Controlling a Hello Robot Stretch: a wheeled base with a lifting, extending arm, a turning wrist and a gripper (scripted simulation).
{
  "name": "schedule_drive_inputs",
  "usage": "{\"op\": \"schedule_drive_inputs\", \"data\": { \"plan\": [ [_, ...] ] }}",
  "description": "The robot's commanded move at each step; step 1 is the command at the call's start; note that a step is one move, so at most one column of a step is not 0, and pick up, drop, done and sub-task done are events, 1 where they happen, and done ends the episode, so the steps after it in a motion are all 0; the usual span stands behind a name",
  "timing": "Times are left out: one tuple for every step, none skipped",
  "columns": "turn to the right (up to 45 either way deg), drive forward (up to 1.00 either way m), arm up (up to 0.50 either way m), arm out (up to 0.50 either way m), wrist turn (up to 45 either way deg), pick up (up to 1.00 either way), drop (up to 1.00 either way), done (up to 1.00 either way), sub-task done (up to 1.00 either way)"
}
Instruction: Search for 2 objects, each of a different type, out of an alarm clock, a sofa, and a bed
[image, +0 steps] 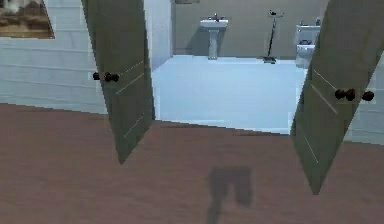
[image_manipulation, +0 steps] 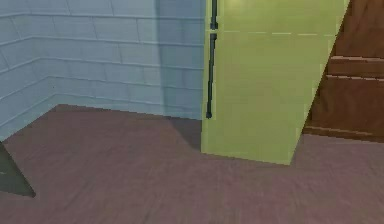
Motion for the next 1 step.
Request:
{"op": "schedule_drive_inputs", "data": {
  "plan": [
    [0.0, 1.00, 0.00, 0.00, 0.0, 0.00, 0.00, 0.00, 0.00]
  ]
}}
